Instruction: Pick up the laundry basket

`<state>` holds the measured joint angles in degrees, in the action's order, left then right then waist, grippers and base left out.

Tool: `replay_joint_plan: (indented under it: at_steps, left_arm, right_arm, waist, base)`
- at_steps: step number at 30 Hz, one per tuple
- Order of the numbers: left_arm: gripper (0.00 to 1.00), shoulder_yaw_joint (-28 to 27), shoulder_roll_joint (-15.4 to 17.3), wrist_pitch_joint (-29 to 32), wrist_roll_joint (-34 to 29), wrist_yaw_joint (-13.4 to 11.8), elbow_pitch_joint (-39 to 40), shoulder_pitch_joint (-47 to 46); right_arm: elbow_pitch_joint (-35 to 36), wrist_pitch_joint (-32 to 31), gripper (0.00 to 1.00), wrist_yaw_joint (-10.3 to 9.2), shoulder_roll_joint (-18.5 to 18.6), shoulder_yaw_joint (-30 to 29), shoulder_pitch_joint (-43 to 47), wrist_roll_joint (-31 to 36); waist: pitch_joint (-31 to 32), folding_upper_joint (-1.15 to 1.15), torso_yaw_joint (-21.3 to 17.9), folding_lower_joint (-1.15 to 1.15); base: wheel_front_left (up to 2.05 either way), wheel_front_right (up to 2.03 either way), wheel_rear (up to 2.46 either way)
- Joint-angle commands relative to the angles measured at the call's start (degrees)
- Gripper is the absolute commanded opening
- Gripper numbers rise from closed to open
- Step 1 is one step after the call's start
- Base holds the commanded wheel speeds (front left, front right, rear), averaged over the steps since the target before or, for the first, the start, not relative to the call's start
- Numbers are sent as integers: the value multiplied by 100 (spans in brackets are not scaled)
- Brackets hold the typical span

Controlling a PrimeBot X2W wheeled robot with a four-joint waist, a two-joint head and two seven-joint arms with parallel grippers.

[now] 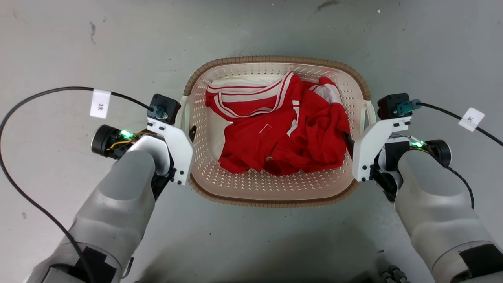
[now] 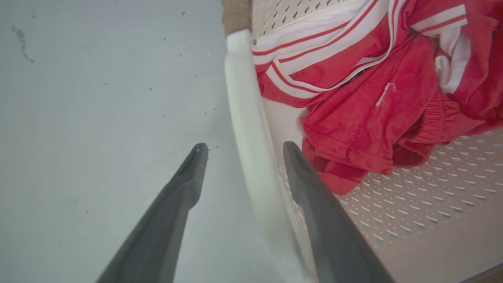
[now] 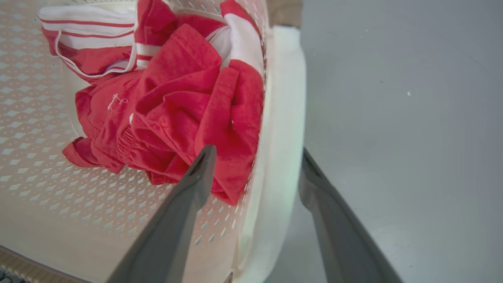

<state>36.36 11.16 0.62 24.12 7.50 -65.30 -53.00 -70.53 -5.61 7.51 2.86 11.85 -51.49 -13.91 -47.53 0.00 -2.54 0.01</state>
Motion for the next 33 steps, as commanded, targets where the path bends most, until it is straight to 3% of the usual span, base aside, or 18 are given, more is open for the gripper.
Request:
replay_joint_plan:
  at_steps: [1, 14, 15, 16, 33]
  left_arm:
    - [100, 23, 44, 0, 40, -9, 24, -68]
    - [100, 605, 131, -86, 660, -8, 32, -189]
    - [79, 629, 115, -58, 732, -8, 23, -187]
    - [0, 654, 100, -82, 795, -8, 56, -184]
    - [0, 1268, 120, 76, 1449, -8, 37, -38]
  right_arm:
    - [-24, -1, 100, -4, 3, 16, -97, -1]
    - [-230, 179, 100, -4, 3, 202, -291, -118]
    - [-238, 188, 100, -4, 3, 220, -302, -116]
    - [-239, 201, 0, -3, 2, 308, -306, -55]
    - [-311, 150, 0, -3, 17, 188, -278, 144]
  waist:
    - [-14, 0, -6, -1]
    - [-140, 0, 32, -1]
    - [-148, 0, 33, -1]
    - [-156, 0, 40, -1]
    - [71, 0, 75, -1]
  base:
    - [0, 0, 0]
    - [0, 0, 0]
    - [0, 0, 0]
    - [0, 0, 0]
    - [0, 0, 0]
